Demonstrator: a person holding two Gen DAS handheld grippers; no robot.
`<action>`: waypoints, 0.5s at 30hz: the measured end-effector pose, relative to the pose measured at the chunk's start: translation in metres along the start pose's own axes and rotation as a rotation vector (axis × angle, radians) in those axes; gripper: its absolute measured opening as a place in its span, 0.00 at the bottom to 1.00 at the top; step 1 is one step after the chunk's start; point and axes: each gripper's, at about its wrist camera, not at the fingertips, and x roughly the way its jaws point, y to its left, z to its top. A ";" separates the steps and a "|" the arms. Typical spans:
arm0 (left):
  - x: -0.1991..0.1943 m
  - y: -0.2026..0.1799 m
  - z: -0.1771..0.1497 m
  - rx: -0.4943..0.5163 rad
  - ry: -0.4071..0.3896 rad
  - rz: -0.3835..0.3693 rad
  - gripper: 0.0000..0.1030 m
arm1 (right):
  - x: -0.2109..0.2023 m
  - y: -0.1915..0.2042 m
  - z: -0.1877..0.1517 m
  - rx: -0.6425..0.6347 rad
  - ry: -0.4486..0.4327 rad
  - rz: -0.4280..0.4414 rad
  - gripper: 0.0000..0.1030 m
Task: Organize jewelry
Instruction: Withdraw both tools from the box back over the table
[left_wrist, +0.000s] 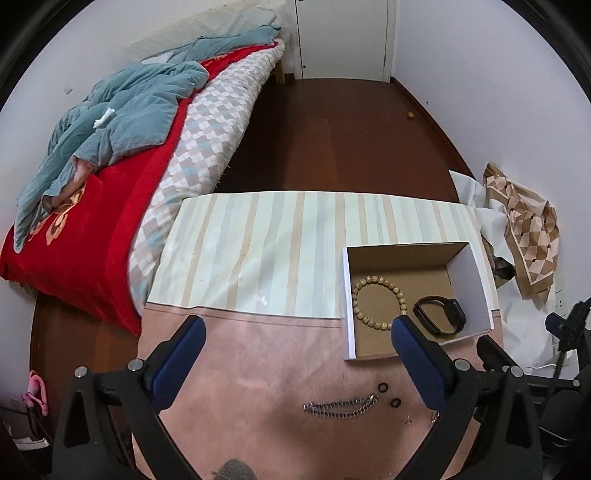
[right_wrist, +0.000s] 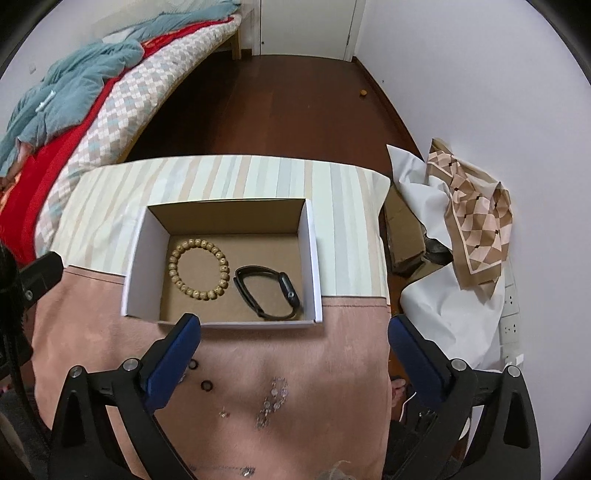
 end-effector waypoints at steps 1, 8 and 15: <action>-0.005 0.001 -0.002 -0.002 -0.007 -0.002 1.00 | -0.007 -0.002 -0.003 0.007 -0.011 0.003 0.99; -0.040 0.002 -0.020 0.004 -0.069 0.003 1.00 | -0.050 -0.006 -0.021 0.027 -0.078 0.006 0.99; -0.080 0.006 -0.035 -0.006 -0.129 -0.007 1.00 | -0.097 -0.009 -0.039 0.031 -0.151 0.001 0.99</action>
